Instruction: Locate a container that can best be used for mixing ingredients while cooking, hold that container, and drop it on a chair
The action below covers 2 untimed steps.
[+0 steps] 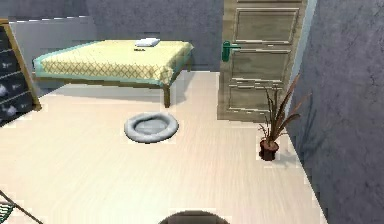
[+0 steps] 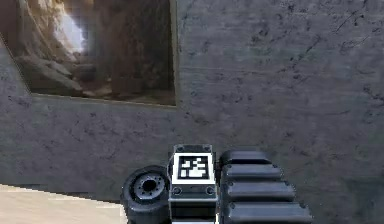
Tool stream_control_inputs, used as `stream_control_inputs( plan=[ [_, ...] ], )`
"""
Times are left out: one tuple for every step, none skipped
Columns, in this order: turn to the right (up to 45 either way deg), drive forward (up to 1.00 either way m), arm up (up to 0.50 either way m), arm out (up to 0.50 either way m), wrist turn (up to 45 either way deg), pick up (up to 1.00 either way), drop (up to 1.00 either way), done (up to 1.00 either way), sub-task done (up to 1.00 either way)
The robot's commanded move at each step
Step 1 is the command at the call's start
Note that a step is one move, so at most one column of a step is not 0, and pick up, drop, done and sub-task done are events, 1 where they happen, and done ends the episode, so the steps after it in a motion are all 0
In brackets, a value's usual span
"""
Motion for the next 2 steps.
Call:
stream_control_inputs(
  plan=[
    [45.0, 0.0, 0.0, 0.0, 0.0, 0.0, 0.0, 0.0, 0.0],
    [45.0, 0.0, 0.0, 0.0, 0.0, 0.0, 0.0, 0.0, 0.0]
  ],
)
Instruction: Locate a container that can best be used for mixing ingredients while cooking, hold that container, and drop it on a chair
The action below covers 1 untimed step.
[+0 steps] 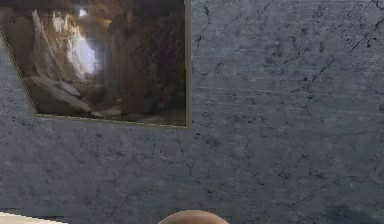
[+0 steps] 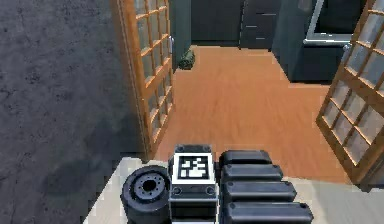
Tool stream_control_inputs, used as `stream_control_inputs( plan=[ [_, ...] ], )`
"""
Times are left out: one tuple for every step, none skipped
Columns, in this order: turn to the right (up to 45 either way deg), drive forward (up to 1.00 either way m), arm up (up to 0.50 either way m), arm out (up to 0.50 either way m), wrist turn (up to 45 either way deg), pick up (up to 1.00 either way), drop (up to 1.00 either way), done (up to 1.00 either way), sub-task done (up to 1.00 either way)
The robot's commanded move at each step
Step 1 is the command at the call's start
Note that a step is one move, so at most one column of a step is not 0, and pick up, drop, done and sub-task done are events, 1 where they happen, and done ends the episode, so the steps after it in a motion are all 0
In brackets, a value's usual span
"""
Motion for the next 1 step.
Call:
stream_control_inputs(
  plan=[
    [12.0, 0.0, 0.0, 0.0, 0.0, 0.0, 0.0, 0.0, 0.0]
  ],
)
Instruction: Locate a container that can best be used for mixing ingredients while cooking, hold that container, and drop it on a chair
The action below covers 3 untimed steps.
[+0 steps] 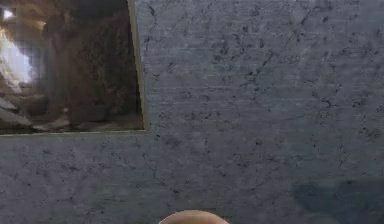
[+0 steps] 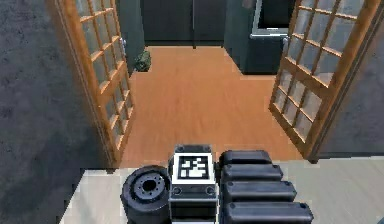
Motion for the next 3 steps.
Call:
stream_control_inputs(
  plan=[
    [-45.0, 0.0, 0.0, 0.0, 0.0, 0.0, 0.0, 0.0, 0.0],
    [-45.0, 0.0, 0.0, 0.0, 0.0, 0.0, 0.0, 0.0, 0.0],
    [-18.0, 0.0, 0.0, 0.0, 0.0, 0.0, 0.0, 0.0, 0.0]
  ],
)
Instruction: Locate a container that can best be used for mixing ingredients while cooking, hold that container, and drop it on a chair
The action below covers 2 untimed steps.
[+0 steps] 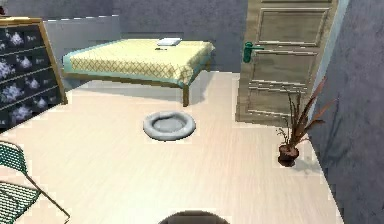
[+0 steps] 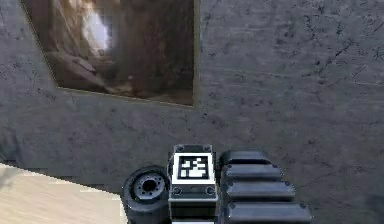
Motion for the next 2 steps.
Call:
stream_control_inputs(
  plan=[
    [45.0, 0.0, 0.0, 0.0, 0.0, 0.0, 0.0, 0.0, 0.0],
    [45.0, 0.0, 0.0, 0.0, 0.0, 0.0, 0.0, 0.0, 0.0]
  ],
)
